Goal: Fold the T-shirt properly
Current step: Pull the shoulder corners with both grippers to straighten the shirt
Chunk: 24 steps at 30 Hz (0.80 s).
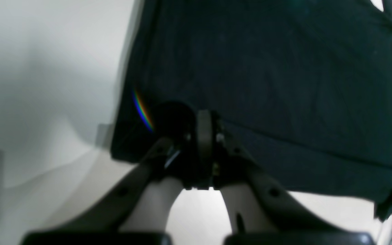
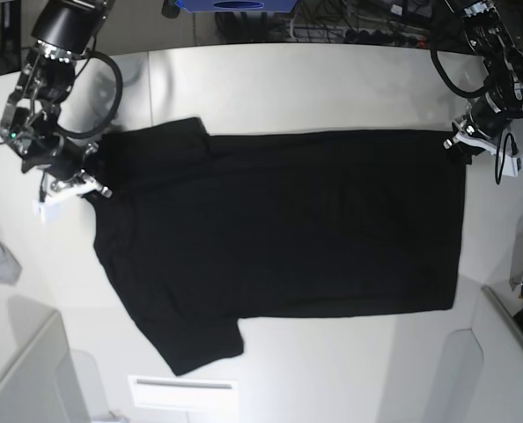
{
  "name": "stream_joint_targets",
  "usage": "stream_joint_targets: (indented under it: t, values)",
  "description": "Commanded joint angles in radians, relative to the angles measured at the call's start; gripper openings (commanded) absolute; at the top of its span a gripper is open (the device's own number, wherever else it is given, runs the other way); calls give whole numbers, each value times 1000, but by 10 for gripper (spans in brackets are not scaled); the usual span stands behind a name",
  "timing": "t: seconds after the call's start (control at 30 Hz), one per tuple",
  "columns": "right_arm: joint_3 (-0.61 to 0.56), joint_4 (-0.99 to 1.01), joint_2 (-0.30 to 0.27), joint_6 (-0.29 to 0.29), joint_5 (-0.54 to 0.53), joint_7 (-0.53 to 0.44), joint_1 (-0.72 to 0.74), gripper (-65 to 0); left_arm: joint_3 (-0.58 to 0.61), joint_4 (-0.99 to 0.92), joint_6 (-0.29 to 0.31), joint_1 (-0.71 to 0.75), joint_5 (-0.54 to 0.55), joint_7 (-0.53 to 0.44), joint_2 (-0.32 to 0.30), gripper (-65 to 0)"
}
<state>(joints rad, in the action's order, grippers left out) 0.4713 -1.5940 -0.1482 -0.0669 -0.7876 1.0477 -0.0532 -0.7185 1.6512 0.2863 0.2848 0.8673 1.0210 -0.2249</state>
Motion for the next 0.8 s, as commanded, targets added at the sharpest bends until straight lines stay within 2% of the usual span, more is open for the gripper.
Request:
stream_joint_targets:
  t: [0.0, 0.23, 0.37, 0.5, 0.77]
  values:
    - [-1, -3, -12, -3, -3, -19, 33, -650, -6, 8, -6, -9, 14, -15, -20, -650]
    - [-1, 99, -17, -3, 7, -19, 125, -650, -6, -49, -6, -65, 13, -15, -23, -650]
    - [-9, 162, -17, -3, 9, -28, 161, -650, 26, -99, -8, -106, 13, -15, -46, -650]
    - [-10, 209, -17, -3, 9, -74, 172, -650, 73, -128, -8, -144, 13, -15, -67, -650]
    - [-10, 214, -17, -3, 7, -79, 172, -650, 75, -135, -8, -170, 13, -15, -69, -650]
